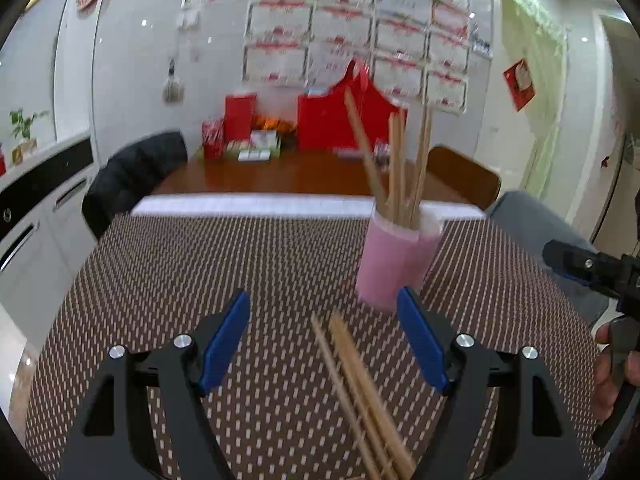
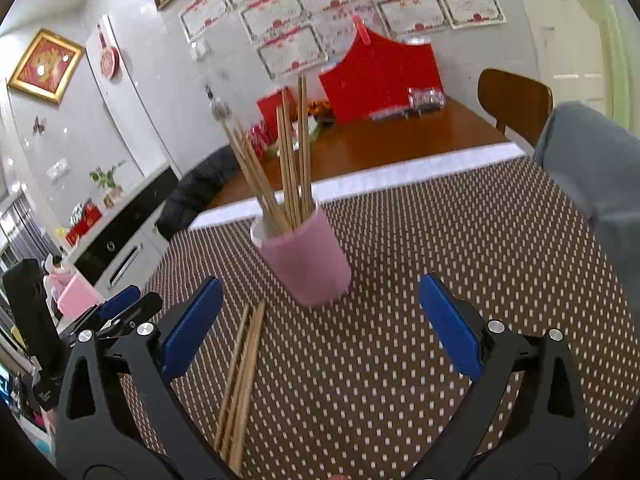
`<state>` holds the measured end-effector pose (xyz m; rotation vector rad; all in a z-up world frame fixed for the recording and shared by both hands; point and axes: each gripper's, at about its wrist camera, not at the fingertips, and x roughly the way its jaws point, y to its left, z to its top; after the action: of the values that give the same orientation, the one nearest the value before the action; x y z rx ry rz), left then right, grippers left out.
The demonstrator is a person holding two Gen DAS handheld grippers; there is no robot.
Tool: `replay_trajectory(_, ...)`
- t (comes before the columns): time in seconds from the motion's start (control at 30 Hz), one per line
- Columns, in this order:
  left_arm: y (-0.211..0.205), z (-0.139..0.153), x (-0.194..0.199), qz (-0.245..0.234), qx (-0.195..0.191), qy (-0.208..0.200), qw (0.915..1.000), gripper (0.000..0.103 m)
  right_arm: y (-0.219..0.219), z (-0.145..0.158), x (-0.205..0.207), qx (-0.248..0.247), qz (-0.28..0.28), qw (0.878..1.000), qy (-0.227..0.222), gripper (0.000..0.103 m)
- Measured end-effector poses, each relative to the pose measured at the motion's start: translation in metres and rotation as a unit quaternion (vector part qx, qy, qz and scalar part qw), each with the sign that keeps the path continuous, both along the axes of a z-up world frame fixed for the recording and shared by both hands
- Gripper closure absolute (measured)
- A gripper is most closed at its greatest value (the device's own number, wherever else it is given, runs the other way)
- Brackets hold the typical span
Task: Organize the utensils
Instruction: 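Move both open tools back down to the chopstick pile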
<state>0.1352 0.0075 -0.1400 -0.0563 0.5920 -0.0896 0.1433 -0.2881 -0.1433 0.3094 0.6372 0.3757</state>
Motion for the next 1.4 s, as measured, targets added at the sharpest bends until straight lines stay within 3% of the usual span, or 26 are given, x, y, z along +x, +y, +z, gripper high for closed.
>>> replay_trajectory(0.33,0.019,-0.060,-0.015,0.027,0.002,0.108,0.9938,0.028,0.017,-0.026,-0.015,-0.011,0.026,0.999,0.036,0.006)
replay_trajectory(0.73,0.005,-0.093,-0.018,0.012,0.012,0.160,0.9870,0.028,0.039,-0.038,-0.019,-0.035,0.054,0.997,0.052,0.006)
replay_trajectory(1.23,-0.008,-0.090,-0.006,0.002,0.017,0.160,0.9870,0.028,0.052,-0.064,-0.010,-0.052,0.078,0.992,0.084,0.006)
replay_trajectory(1.4,-0.015,-0.091,-0.001,0.000,0.034,0.160,0.9865,0.028,0.059,-0.072,-0.008,-0.061,0.084,0.990,0.091,0.006)
